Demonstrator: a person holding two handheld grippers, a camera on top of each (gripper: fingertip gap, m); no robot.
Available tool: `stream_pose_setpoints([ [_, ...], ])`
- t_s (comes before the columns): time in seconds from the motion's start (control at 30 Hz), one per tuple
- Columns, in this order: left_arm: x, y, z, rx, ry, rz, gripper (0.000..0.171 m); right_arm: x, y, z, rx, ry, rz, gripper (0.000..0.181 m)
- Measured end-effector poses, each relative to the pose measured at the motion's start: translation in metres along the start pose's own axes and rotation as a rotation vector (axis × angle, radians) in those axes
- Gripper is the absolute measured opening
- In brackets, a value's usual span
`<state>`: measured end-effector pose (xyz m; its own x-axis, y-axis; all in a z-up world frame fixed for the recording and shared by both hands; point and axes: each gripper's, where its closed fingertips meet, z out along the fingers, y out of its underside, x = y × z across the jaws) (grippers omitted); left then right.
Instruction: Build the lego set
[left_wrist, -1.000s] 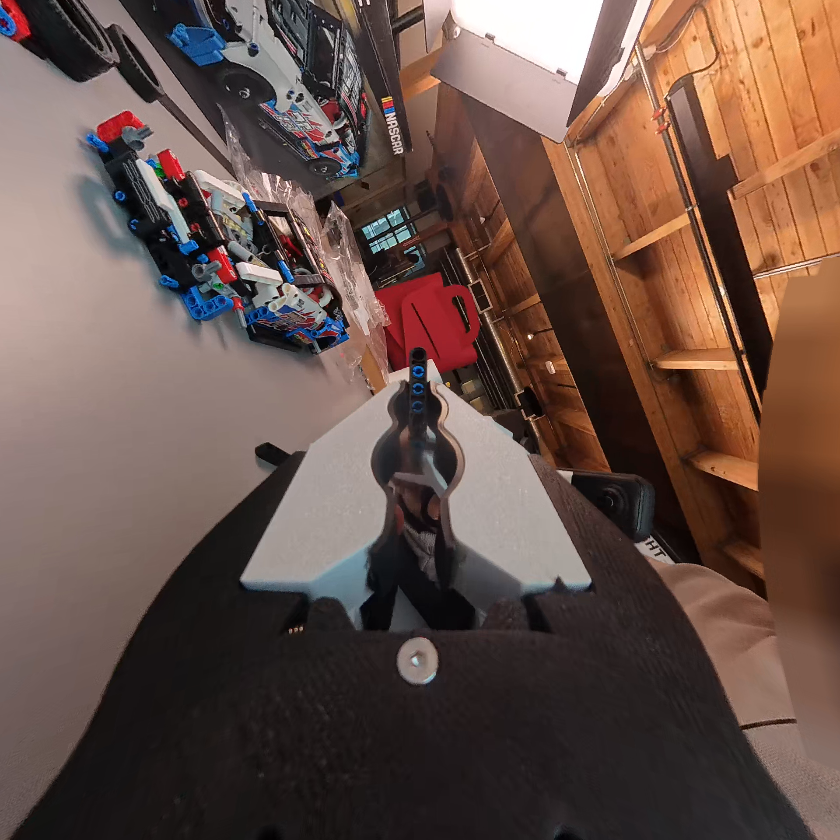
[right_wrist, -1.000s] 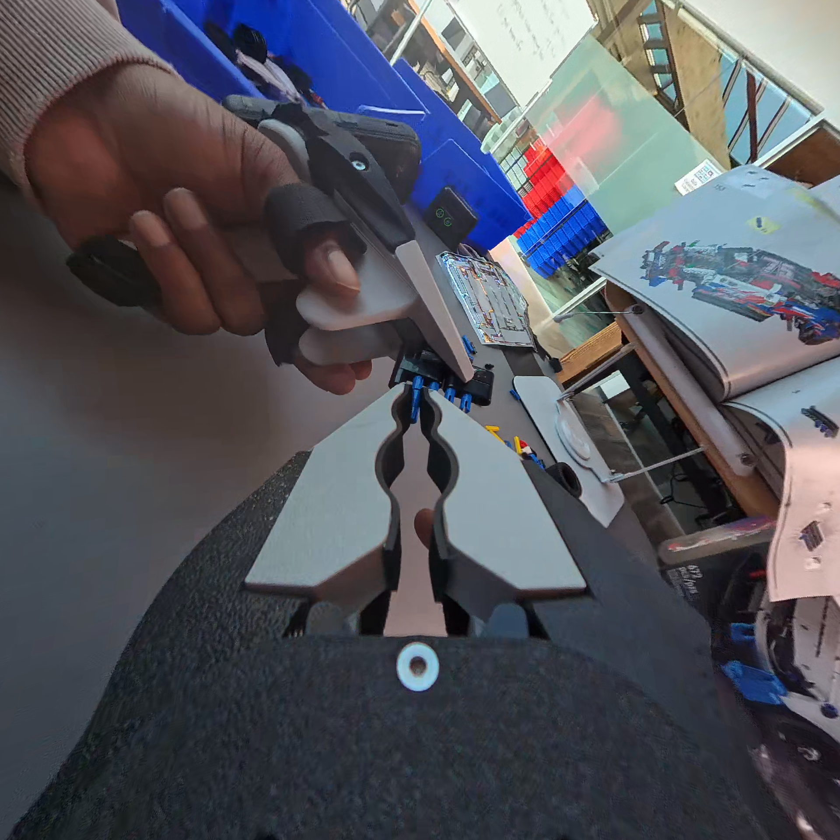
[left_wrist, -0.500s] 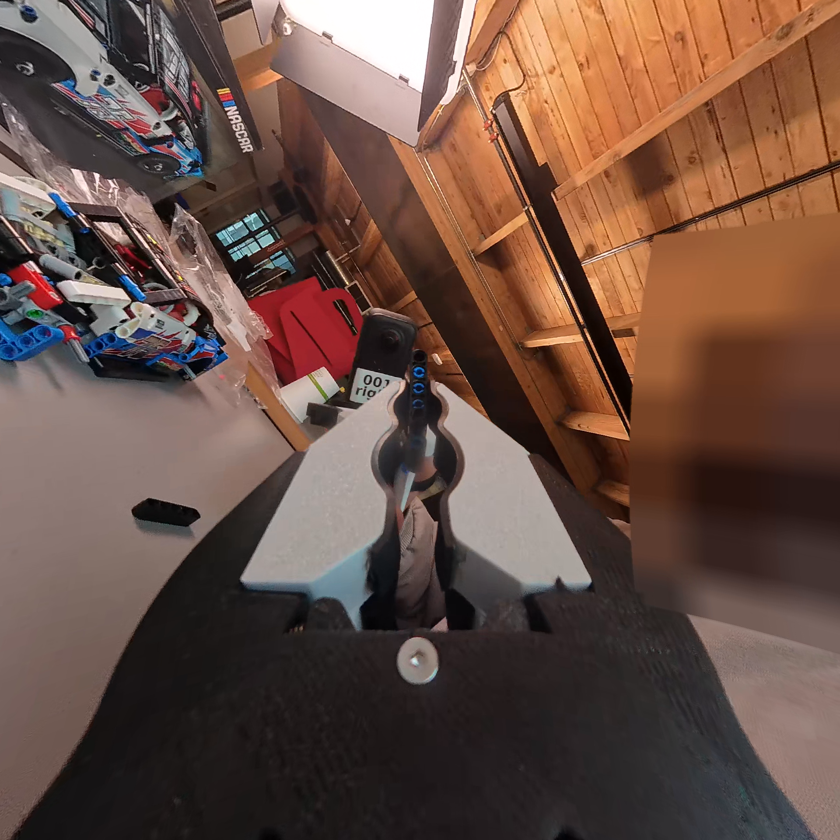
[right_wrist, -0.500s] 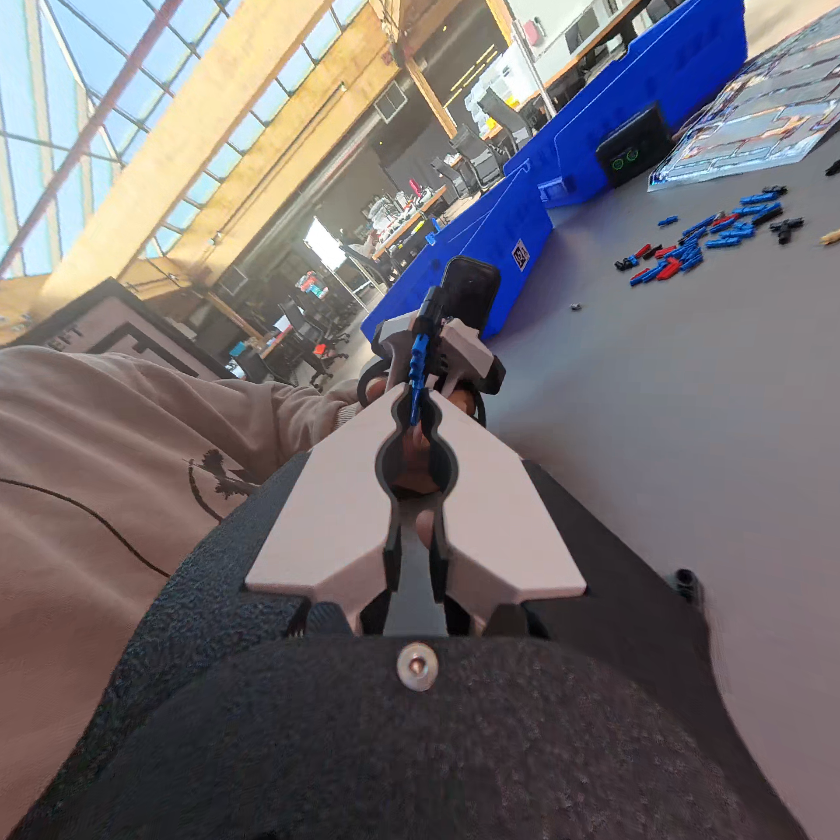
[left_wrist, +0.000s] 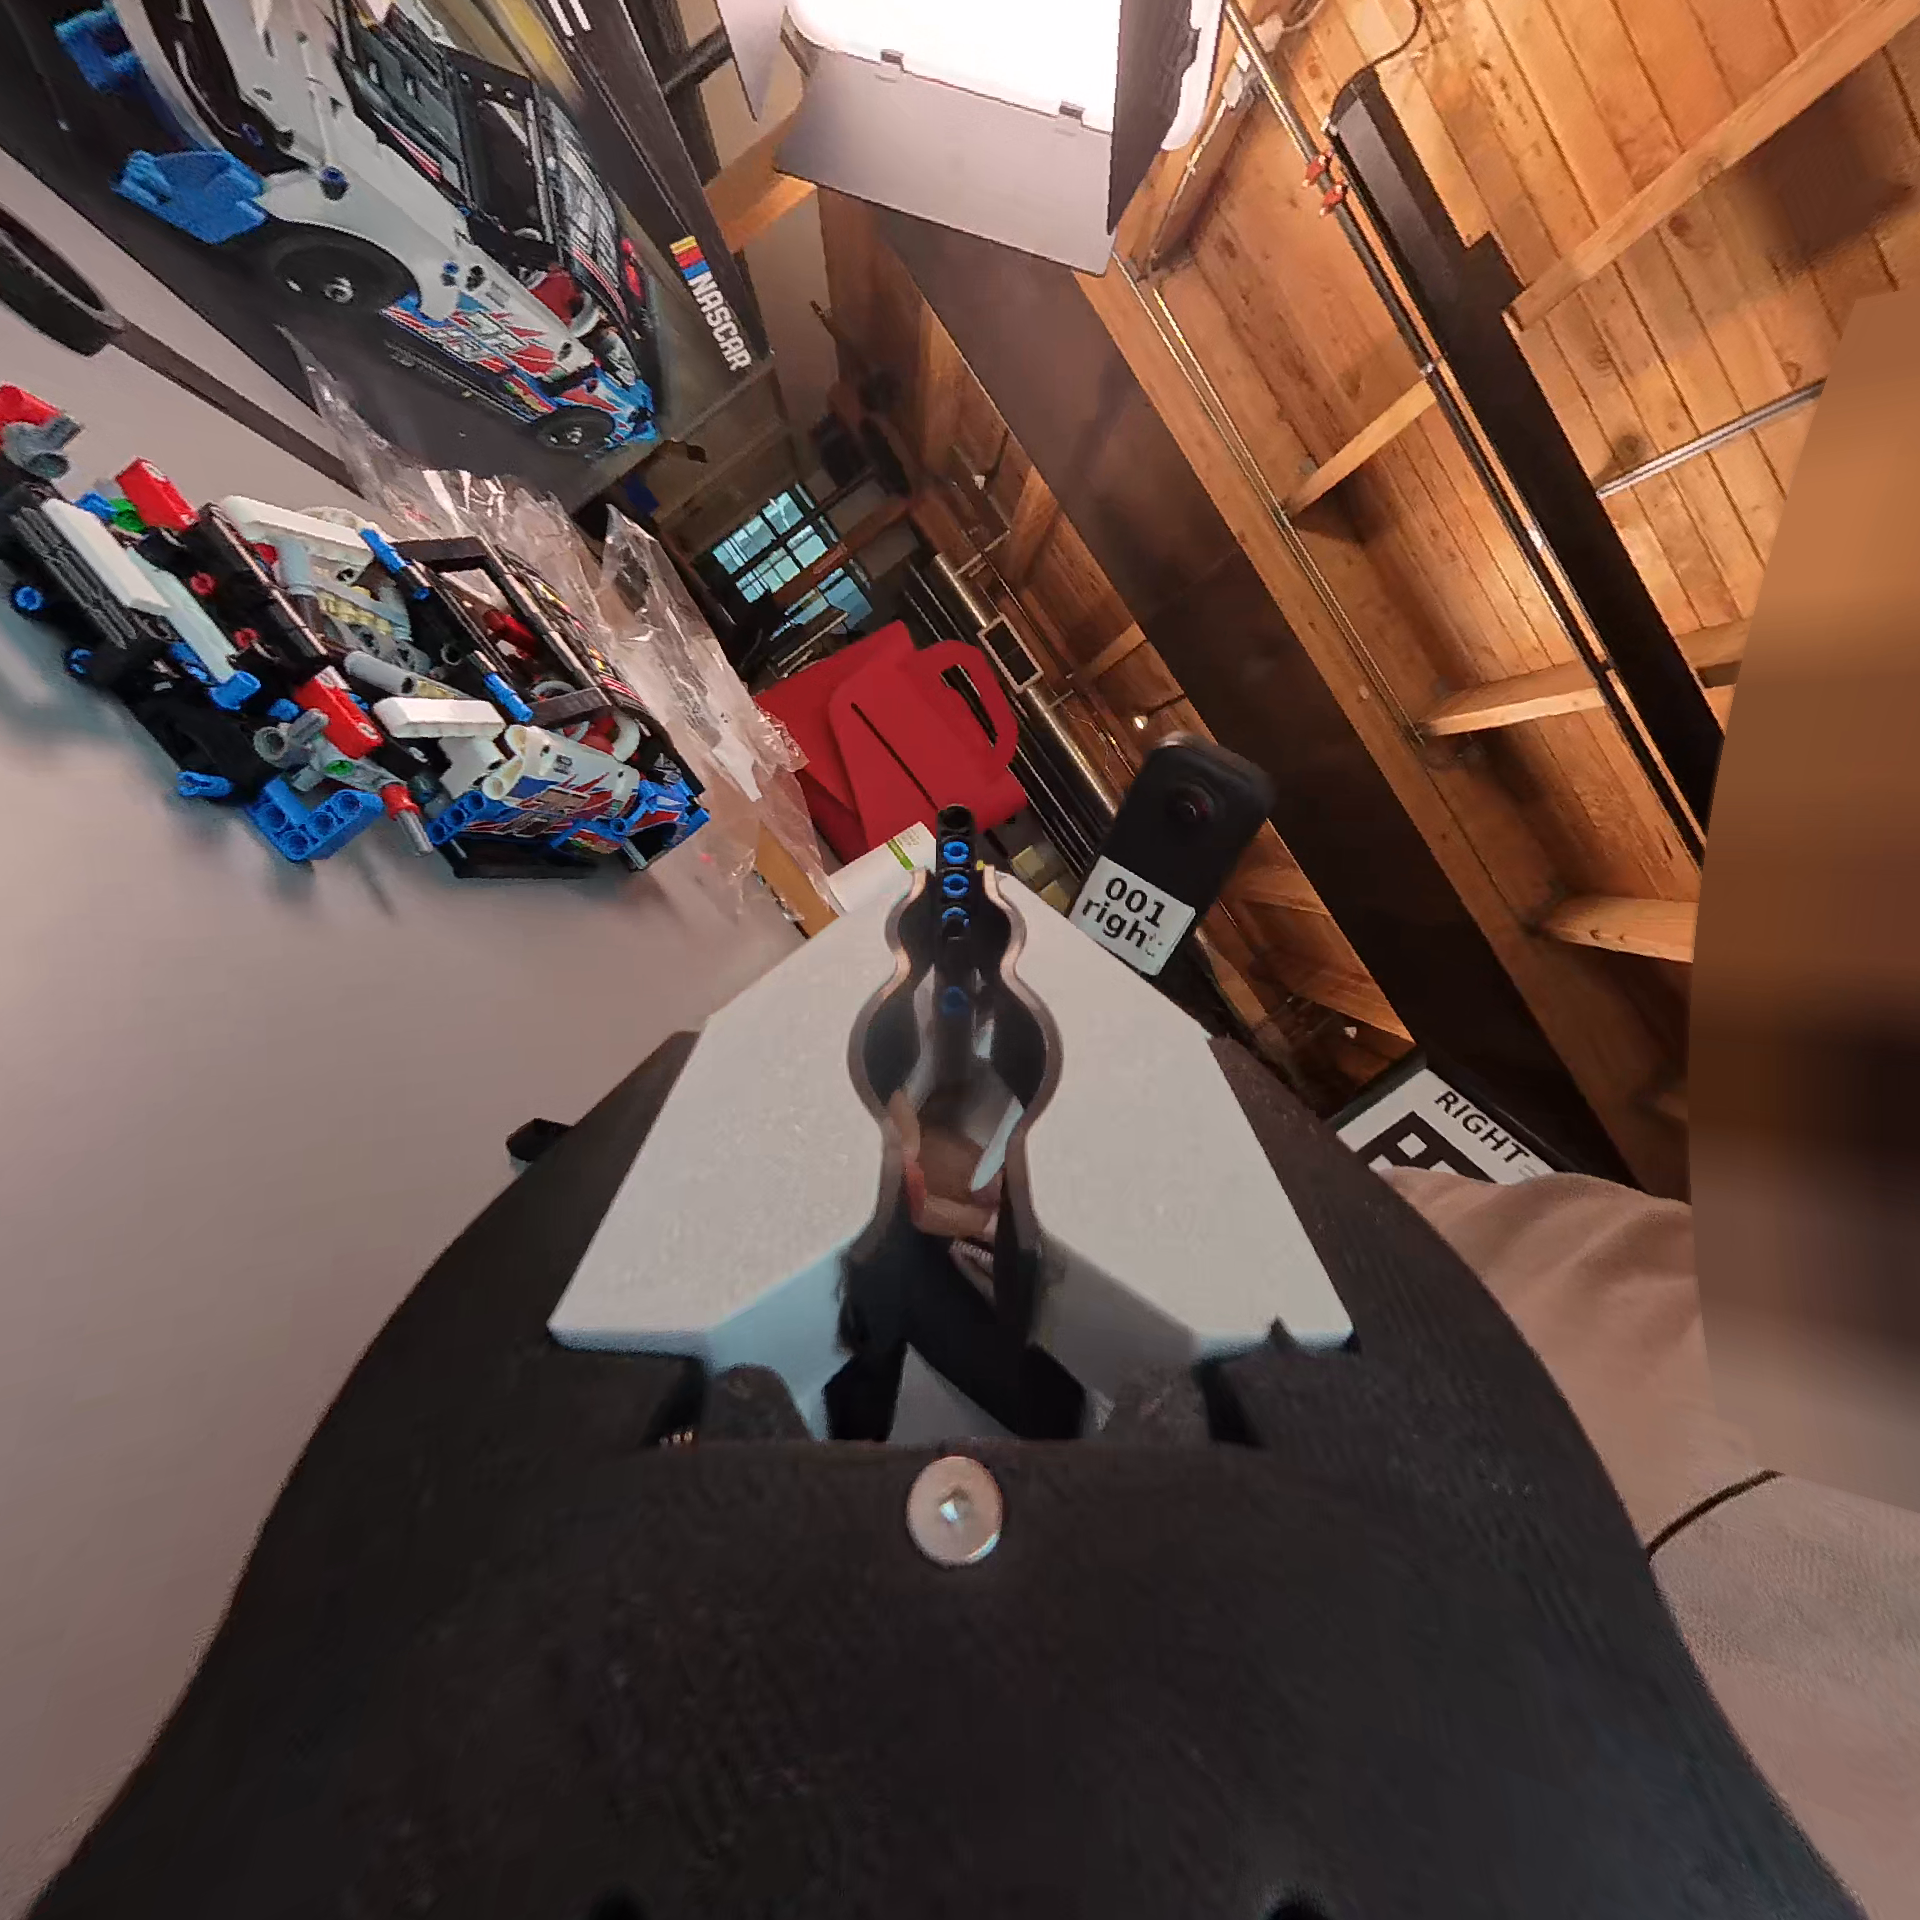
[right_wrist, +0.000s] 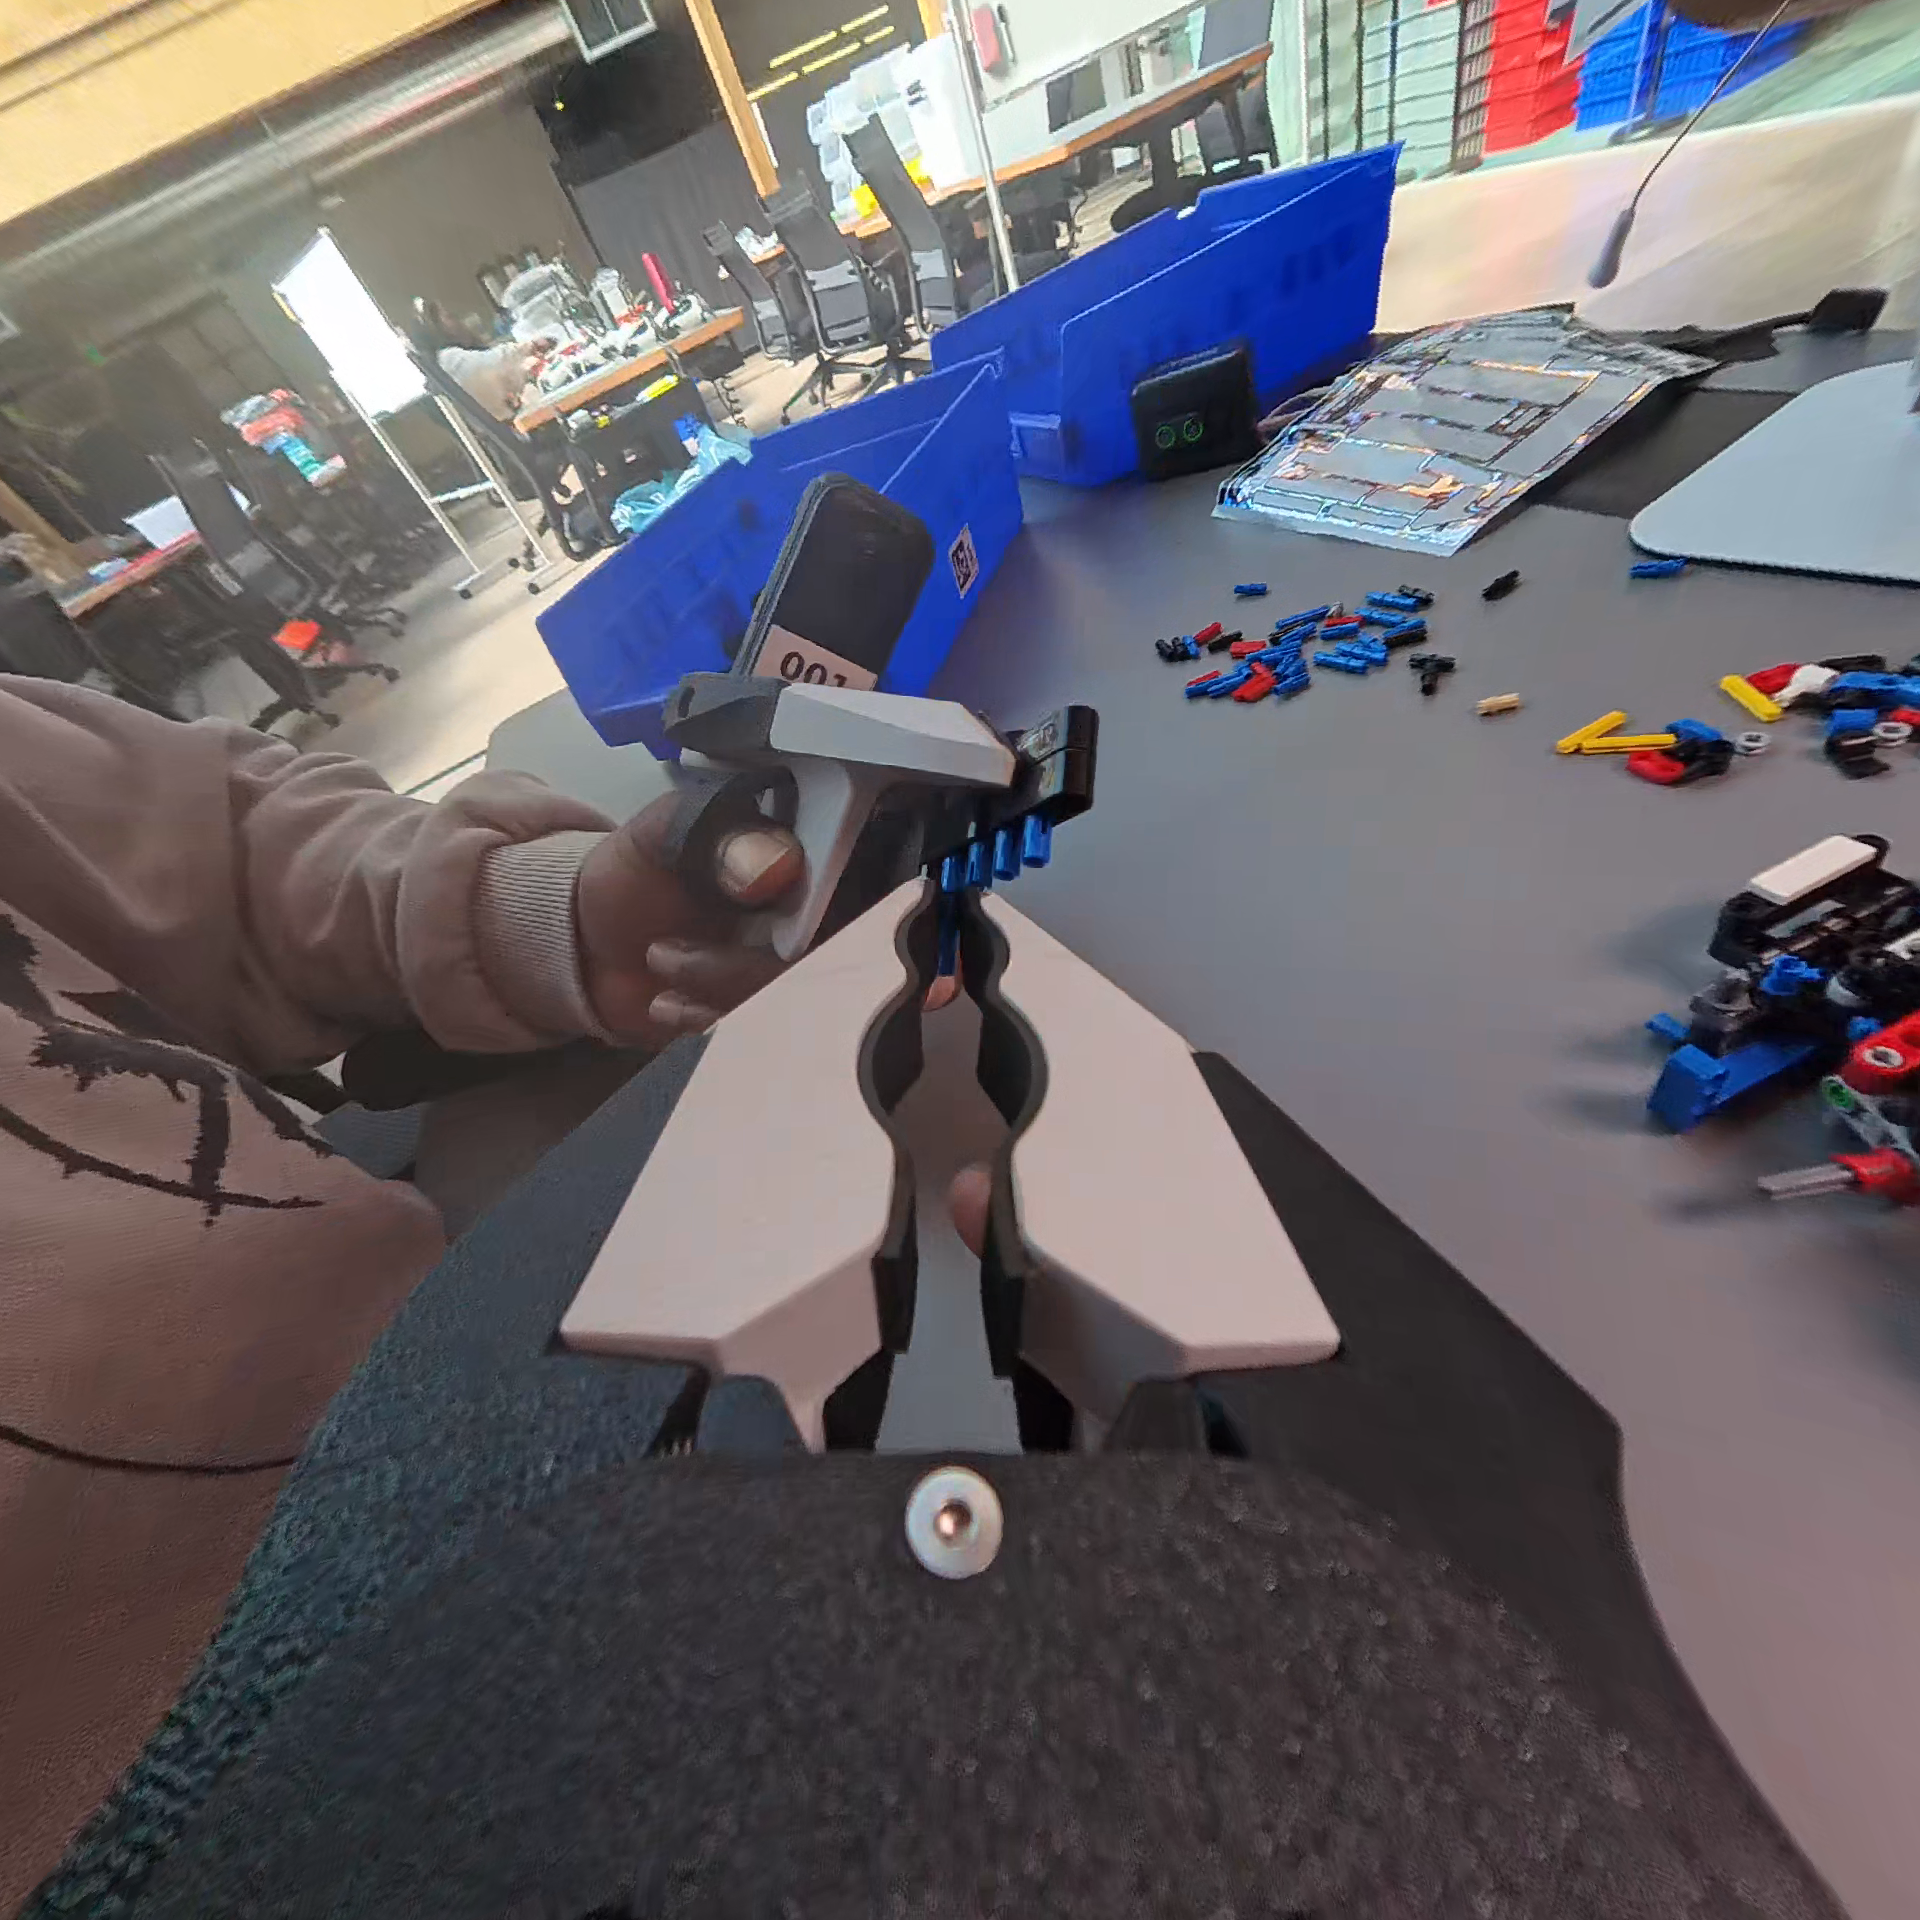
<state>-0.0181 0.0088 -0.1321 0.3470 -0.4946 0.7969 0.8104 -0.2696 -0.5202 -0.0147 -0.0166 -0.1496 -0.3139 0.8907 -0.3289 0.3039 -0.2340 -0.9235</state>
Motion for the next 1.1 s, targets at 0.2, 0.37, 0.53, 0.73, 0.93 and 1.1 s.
stream_pose_setpoints([
  [0.2,0.004,-0.008,-0.001,0.055,-0.015,0.028,0.007,0.002,-0.008,0.004,0.108,0.005,0.059,0.0],
  [0.37,0.016,-0.011,0.0,0.093,0.05,0.021,0.007,-0.005,-0.017,0.004,0.193,-0.086,0.148,0.0],
  [0.53,0.03,-0.014,0.004,0.137,0.092,0.076,0.007,-0.012,-0.028,0.0,0.354,-0.112,0.176,0.001],
  [0.73,0.05,-0.015,0.008,0.143,0.16,0.157,0.007,-0.022,-0.042,-0.008,0.501,-0.154,0.159,0.001],
  [0.93,0.056,-0.014,0.007,0.151,0.188,0.177,0.007,-0.027,-0.045,-0.009,0.532,-0.158,0.119,0.001],
  [1.1,0.055,-0.021,0.004,0.154,0.205,0.14,0.006,-0.026,-0.046,-0.008,0.515,-0.157,0.108,0.001],
])
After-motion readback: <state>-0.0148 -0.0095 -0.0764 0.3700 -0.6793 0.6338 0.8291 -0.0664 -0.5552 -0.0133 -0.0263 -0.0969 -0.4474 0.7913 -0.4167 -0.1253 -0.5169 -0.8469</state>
